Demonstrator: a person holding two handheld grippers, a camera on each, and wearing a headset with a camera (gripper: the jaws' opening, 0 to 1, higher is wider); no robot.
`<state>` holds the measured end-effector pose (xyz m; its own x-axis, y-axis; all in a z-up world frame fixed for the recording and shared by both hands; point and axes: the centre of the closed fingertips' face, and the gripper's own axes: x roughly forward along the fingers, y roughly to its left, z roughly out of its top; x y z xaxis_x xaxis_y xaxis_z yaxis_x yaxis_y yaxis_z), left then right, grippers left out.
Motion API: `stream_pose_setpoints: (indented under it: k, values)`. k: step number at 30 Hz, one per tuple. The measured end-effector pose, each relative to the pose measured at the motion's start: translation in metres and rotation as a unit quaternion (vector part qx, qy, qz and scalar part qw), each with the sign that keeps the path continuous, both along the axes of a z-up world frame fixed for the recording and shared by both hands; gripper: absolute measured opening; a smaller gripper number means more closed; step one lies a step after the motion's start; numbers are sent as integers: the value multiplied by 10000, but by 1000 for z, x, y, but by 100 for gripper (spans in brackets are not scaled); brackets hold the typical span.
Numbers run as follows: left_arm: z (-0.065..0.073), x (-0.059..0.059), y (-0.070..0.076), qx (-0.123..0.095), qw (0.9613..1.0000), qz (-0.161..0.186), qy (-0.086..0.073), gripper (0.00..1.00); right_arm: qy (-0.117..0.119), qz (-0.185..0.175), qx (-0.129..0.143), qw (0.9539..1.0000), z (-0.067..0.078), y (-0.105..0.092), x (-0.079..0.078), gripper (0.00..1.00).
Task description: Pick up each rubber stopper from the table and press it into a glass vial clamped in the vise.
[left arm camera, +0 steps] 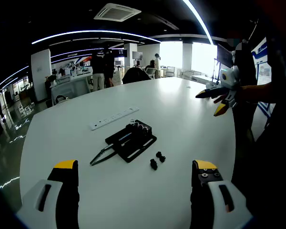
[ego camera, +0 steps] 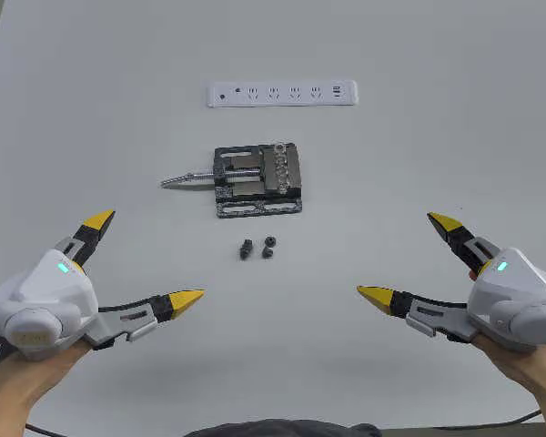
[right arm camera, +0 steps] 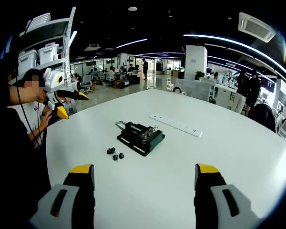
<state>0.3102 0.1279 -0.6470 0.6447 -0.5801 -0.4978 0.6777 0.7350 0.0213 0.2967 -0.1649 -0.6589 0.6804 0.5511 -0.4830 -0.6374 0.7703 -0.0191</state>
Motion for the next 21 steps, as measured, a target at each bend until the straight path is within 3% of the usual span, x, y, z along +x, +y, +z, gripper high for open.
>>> stream_pose_setpoints:
  k: [21]
  values:
    - [0,4,-7,11,10000,-55,-24,99,-3,15,-13,10000,-2,0,2,86]
